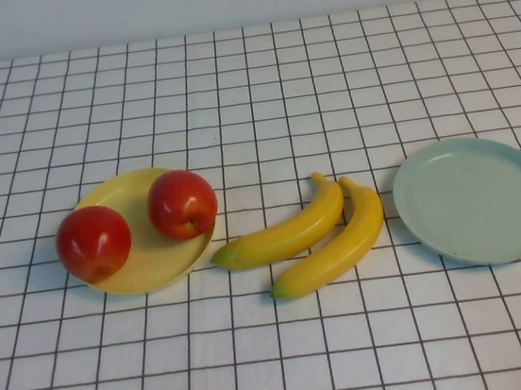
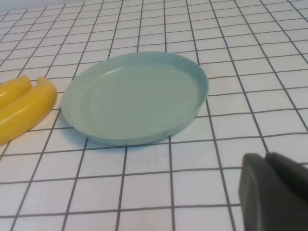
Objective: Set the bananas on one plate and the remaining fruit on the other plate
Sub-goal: Put another type of fruit in the right plate
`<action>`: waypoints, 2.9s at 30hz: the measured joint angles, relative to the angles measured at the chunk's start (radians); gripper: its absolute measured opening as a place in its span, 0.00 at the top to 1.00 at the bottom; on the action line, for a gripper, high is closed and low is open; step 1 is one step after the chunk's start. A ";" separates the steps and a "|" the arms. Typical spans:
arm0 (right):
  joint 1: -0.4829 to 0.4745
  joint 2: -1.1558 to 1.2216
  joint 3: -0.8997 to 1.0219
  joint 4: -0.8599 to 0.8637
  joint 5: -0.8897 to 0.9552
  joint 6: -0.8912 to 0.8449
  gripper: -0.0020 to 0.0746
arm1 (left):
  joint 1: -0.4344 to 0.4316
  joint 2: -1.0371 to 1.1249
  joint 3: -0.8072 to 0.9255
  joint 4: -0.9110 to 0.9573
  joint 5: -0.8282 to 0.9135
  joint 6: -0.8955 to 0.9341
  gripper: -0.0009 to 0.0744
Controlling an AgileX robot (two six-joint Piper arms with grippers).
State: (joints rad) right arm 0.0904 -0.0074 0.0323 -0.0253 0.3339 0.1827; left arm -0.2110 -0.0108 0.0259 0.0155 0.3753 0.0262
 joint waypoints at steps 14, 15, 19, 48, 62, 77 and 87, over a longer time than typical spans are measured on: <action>0.000 0.000 -0.035 0.056 0.024 0.043 0.99 | 0.000 0.000 0.000 0.000 0.000 0.000 0.99; 0.000 0.000 -0.087 0.052 0.044 0.045 0.99 | 0.000 0.000 0.000 0.000 0.000 0.000 0.99; 0.000 0.009 -0.374 0.004 0.235 0.039 0.99 | 0.000 0.000 0.000 0.000 0.000 0.000 0.99; 0.064 1.035 -0.949 0.229 0.723 -0.006 0.99 | 0.000 0.000 0.000 0.000 0.000 0.000 0.99; 0.301 1.684 -1.499 0.169 0.809 0.022 0.99 | 0.000 0.000 0.000 0.000 0.000 0.000 0.99; 0.379 1.957 -1.614 0.187 0.710 0.149 0.36 | 0.000 0.000 0.000 0.000 0.000 0.000 0.99; 0.400 2.051 -1.639 0.203 0.669 0.249 0.29 | 0.000 0.000 0.000 0.000 0.000 0.000 0.99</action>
State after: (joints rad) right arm 0.4899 2.0434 -1.6065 0.1772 1.0028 0.4320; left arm -0.2110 -0.0108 0.0259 0.0155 0.3753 0.0262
